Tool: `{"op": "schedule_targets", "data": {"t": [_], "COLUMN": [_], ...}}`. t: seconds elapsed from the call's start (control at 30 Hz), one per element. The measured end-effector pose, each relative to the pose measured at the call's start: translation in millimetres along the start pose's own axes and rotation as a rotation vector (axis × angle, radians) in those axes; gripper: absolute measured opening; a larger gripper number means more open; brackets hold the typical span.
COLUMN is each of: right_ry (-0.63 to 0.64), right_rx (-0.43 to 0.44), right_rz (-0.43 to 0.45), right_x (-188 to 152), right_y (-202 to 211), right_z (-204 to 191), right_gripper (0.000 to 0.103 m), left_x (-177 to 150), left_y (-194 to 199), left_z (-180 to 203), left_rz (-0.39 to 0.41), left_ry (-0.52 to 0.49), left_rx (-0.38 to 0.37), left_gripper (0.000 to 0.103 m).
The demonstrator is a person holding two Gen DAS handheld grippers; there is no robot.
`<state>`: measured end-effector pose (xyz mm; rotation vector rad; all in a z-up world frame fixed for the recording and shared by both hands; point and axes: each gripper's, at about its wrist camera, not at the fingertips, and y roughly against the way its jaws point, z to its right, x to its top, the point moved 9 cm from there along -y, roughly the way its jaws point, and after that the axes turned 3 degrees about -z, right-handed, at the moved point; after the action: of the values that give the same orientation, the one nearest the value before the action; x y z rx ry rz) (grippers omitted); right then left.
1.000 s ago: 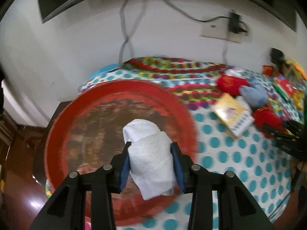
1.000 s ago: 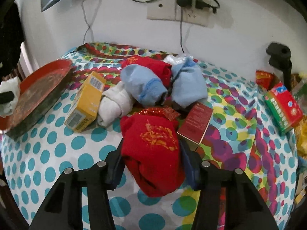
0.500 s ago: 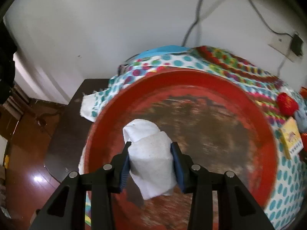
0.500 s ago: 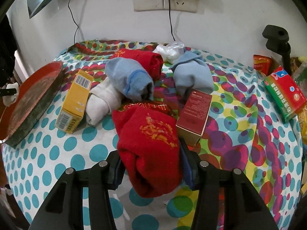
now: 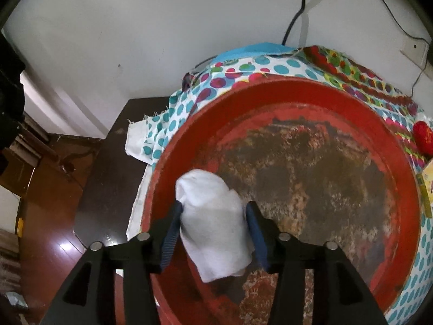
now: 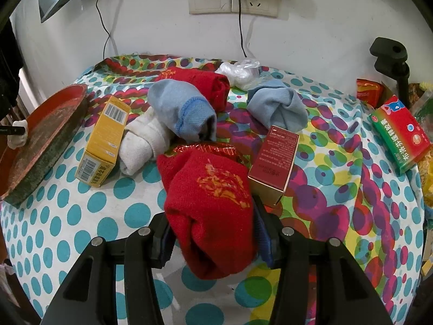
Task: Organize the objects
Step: 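Carry the white sock with the left gripper over the red tray, then open the left gripper to drop the white sock onto the tray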
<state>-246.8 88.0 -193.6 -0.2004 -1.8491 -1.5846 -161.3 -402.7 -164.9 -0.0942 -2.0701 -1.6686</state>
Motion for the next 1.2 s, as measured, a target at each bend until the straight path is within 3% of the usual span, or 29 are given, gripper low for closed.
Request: {"op": "schedule_targets", "data": {"t": [0.03, 0.17, 0.33, 0.53, 0.67, 0.83, 1.03, 1.2], "right_ry": [0.000, 0.002, -0.001, -0.003, 0.001, 0.006, 0.012, 0.016], "right_rx": [0.000, -0.002, 0.001, 0.002, -0.003, -0.012, -0.025, -0.038], "right_rz": [0.000, -0.001, -0.001, -0.001, -0.002, -0.002, -0.003, -0.005], "right_x": [0.0, 0.2, 1.0, 2.1, 1.7, 1.2, 0.7, 0.8], "right_y": [0.1, 0.3, 0.7, 0.7, 0.6, 0.3, 0.6, 0.6], "right_z": [0.4, 0.0, 0.7, -0.2, 0.0, -0.1, -0.7, -0.8], "right_gripper": [0.047, 0.047, 0.047, 0.047, 0.047, 0.047, 0.047, 0.048], "left_x": [-1.0, -4.1, -10.4, -53.4, -79.1, -84.8, -89.0, -86.1], "left_y": [0.8, 6.8, 40.6, 80.9, 94.3, 94.5, 97.9, 107.0], "left_z": [0.0, -1.3, -1.9, 35.1, 70.2, 96.4, 81.8, 59.8], "left_rz": [-0.001, -0.012, 0.085, 0.175, 0.204, 0.223, 0.256, 0.318], "left_ry": [0.004, 0.046, 0.115, 0.071, 0.029, -0.032, 0.032, 0.054], "left_rx": [-0.003, -0.049, -0.039, 0.057, 0.012, -0.045, -0.101, -0.032], "left_gripper": [0.058, 0.059, 0.059, 0.059, 0.059, 0.059, 0.059, 0.059]}}
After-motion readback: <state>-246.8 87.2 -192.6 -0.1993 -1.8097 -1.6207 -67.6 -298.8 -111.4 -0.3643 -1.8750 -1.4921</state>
